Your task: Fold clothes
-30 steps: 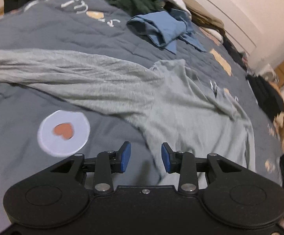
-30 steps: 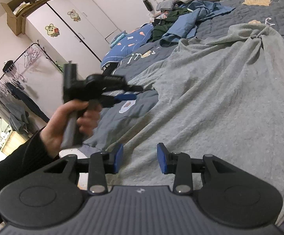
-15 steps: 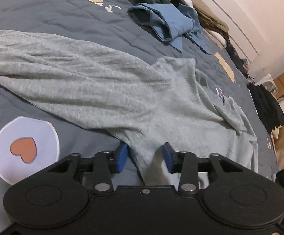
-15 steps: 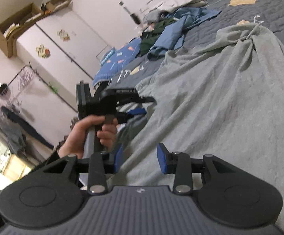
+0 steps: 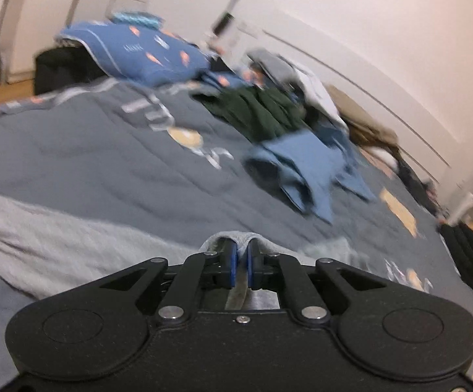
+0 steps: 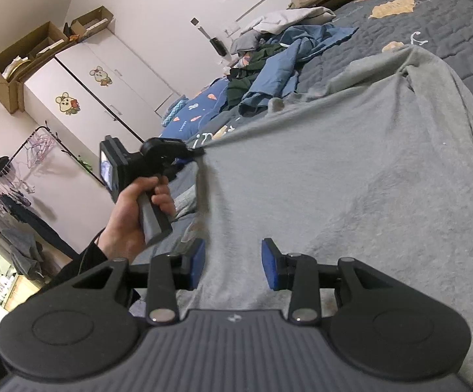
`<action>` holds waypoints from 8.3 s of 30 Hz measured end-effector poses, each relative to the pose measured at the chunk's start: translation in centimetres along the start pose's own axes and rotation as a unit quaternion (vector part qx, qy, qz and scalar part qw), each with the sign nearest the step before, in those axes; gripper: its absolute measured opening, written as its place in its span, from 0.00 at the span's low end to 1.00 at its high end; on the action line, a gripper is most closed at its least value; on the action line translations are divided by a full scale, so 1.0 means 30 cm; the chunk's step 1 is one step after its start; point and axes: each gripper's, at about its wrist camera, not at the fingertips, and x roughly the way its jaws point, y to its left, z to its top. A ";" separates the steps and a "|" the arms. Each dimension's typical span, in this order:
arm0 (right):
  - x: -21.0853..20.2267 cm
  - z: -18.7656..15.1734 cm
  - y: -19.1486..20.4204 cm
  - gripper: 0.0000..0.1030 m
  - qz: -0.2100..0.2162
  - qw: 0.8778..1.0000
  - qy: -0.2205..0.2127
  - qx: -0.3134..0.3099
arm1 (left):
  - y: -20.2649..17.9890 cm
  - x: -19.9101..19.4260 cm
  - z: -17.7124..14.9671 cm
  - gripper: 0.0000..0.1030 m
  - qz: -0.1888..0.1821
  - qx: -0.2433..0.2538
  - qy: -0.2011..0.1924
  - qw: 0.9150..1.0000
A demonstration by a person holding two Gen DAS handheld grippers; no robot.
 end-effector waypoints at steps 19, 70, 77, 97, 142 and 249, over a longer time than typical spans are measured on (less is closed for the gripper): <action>-0.175 0.078 -0.108 0.36 -0.072 0.995 -0.066 0.000 | -0.064 -0.231 -0.087 0.42 -0.010 0.035 0.050 0.998; -0.325 -0.191 -0.424 0.14 -0.153 0.980 0.000 0.126 | -0.573 -0.693 -0.777 0.59 -0.244 0.260 0.187 0.915; -0.425 -0.163 -0.401 0.01 -0.143 0.978 -0.071 0.134 | -0.575 -0.696 -0.775 0.59 -0.243 0.261 0.183 0.916; -0.313 -0.205 -0.436 0.15 -0.174 0.976 0.000 0.128 | -0.579 -0.689 -0.782 0.60 -0.238 0.270 0.186 0.914; -0.509 -0.128 -0.378 0.53 -0.352 0.934 -0.056 0.018 | -0.604 -0.688 -0.793 0.61 -0.237 0.281 0.187 0.911; -0.211 -0.093 -0.328 0.15 -0.245 0.951 0.106 -0.155 | -0.604 -0.695 -0.793 0.69 -0.235 0.307 0.184 0.904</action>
